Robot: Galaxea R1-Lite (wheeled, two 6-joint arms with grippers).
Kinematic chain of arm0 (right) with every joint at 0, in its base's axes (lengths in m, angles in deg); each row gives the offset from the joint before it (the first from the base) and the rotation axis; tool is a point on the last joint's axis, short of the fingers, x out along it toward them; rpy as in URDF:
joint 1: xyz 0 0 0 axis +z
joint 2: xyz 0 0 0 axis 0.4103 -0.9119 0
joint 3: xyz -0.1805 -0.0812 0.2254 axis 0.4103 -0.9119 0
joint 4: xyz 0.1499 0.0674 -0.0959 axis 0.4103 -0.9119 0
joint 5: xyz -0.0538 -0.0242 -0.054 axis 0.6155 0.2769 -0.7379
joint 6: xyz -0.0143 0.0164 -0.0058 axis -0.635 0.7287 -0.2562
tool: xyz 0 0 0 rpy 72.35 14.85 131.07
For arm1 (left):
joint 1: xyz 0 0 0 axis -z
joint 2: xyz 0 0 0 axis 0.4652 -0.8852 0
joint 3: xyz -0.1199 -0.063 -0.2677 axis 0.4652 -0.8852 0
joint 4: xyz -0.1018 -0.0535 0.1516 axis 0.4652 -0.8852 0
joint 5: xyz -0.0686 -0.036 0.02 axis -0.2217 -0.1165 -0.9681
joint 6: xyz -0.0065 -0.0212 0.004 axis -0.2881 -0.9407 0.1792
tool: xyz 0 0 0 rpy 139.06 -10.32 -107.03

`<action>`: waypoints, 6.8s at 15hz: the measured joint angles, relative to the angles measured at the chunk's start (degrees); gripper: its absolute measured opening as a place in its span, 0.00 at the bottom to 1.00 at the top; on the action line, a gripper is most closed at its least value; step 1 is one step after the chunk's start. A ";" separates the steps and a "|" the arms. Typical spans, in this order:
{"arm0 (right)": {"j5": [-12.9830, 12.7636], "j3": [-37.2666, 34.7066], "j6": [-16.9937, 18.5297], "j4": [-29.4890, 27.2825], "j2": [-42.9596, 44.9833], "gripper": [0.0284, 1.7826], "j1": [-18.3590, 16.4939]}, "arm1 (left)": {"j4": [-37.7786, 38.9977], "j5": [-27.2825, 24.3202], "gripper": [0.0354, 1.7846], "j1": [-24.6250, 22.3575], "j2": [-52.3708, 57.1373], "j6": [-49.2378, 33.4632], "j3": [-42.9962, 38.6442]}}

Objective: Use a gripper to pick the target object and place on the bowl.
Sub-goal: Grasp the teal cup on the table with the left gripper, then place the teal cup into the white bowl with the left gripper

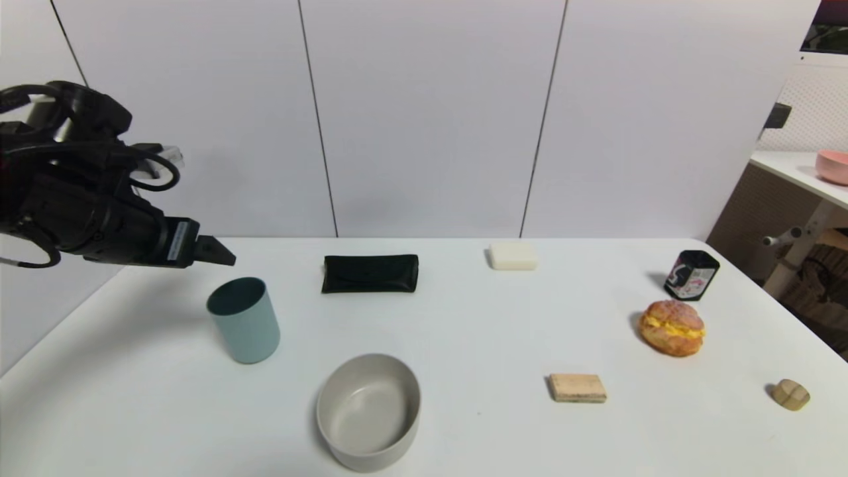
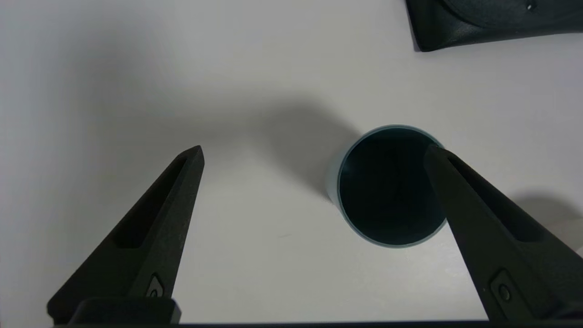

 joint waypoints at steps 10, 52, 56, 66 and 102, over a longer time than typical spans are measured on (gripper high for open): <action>0.00 0.00 -0.01 0.00 0.00 0.98 0.00 | -5.46 0.17 0.96 -0.11 -4.82 0.07 -0.78; 0.00 0.00 0.02 0.00 0.00 0.98 0.00 | -6.53 -1.54 0.03 0.00 -4.11 0.35 4.62; 0.00 0.00 0.00 0.00 0.00 0.98 0.00 | -15.85 -6.12 0.03 2.39 -0.35 0.38 12.15; 0.00 0.00 -0.01 0.00 0.00 0.98 0.00 | -20.24 -10.47 0.03 18.57 1.55 -0.06 16.07; 0.00 0.00 0.02 0.00 0.00 0.98 0.00 | -39.64 1.18 0.03 35.96 -20.25 12.86 30.23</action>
